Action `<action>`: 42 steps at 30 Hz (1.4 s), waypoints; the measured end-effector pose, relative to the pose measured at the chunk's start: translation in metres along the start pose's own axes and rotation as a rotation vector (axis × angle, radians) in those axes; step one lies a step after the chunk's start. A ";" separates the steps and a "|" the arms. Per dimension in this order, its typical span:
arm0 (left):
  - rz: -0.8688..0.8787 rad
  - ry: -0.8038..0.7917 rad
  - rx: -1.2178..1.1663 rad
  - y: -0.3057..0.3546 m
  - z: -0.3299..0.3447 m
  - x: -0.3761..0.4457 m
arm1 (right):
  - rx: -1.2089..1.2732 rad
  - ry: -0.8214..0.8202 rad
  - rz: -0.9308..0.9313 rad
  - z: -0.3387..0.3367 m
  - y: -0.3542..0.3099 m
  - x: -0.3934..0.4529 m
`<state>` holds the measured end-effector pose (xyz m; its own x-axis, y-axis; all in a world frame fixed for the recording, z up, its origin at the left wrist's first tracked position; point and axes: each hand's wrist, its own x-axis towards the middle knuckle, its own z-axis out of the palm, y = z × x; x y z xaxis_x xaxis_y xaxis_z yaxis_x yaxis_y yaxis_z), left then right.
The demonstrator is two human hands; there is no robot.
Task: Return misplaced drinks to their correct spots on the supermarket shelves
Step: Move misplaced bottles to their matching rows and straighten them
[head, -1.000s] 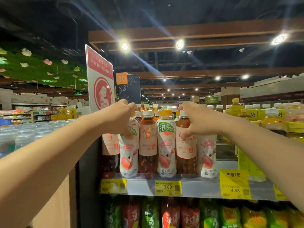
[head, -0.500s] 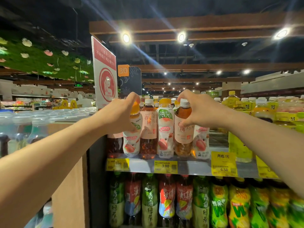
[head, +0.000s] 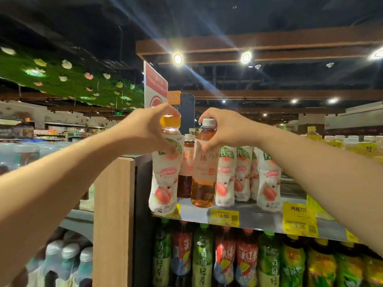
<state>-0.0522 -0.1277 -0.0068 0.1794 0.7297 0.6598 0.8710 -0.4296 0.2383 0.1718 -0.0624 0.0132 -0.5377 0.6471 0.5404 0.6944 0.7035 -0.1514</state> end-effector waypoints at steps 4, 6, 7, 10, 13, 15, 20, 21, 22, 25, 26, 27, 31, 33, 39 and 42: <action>-0.036 -0.009 -0.082 -0.004 -0.008 -0.010 | -0.018 0.013 -0.039 0.019 -0.009 0.026; -0.044 0.008 -0.091 -0.007 -0.014 -0.011 | -0.008 0.017 -0.030 0.028 -0.010 0.035; -0.044 0.016 -0.090 -0.008 -0.016 -0.011 | -0.002 0.016 -0.026 0.033 -0.010 0.039; -0.042 0.023 -0.084 -0.012 -0.022 -0.011 | -0.017 0.019 -0.019 0.047 -0.009 0.048; -0.038 0.016 -0.068 -0.018 -0.024 -0.011 | -0.035 -0.003 -0.005 0.060 -0.009 0.055; -0.027 0.011 -0.068 -0.022 -0.025 -0.010 | -0.054 -0.030 0.019 0.069 -0.006 0.062; -0.016 -0.015 -0.130 -0.034 -0.021 -0.007 | -0.136 -0.041 0.060 0.080 -0.003 0.078; -0.012 -0.019 -0.138 -0.036 -0.021 -0.006 | -0.140 -0.043 0.062 0.080 -0.003 0.080; -0.007 -0.022 -0.145 -0.038 -0.020 -0.005 | -0.135 -0.051 0.068 0.078 -0.003 0.083; -0.007 -0.022 -0.169 -0.045 -0.017 0.001 | -0.153 -0.113 0.108 0.074 -0.003 0.089; -0.005 -0.025 -0.177 -0.046 -0.016 0.003 | -0.205 -0.129 0.108 0.072 -0.004 0.092; -0.003 -0.027 -0.187 -0.048 -0.016 0.005 | -0.275 -0.138 0.099 0.071 -0.004 0.095; -0.002 -0.031 -0.215 -0.053 -0.012 0.014 | -0.494 -0.158 0.072 0.064 -0.006 0.105; 0.003 -0.031 -0.220 -0.054 -0.010 0.017 | -0.549 -0.167 0.066 0.062 -0.006 0.106; 0.013 -0.018 -0.251 -0.052 0.000 0.024 | -0.656 -0.182 -0.009 0.064 -0.005 0.103; 0.028 -0.007 -0.254 -0.045 0.004 0.028 | -0.591 -0.165 -0.014 0.056 -0.002 0.092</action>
<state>-0.0841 -0.0857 -0.0015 0.2059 0.7188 0.6641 0.7231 -0.5690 0.3916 0.0938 0.0120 0.0166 -0.5826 0.7092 0.3970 0.8092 0.4604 0.3651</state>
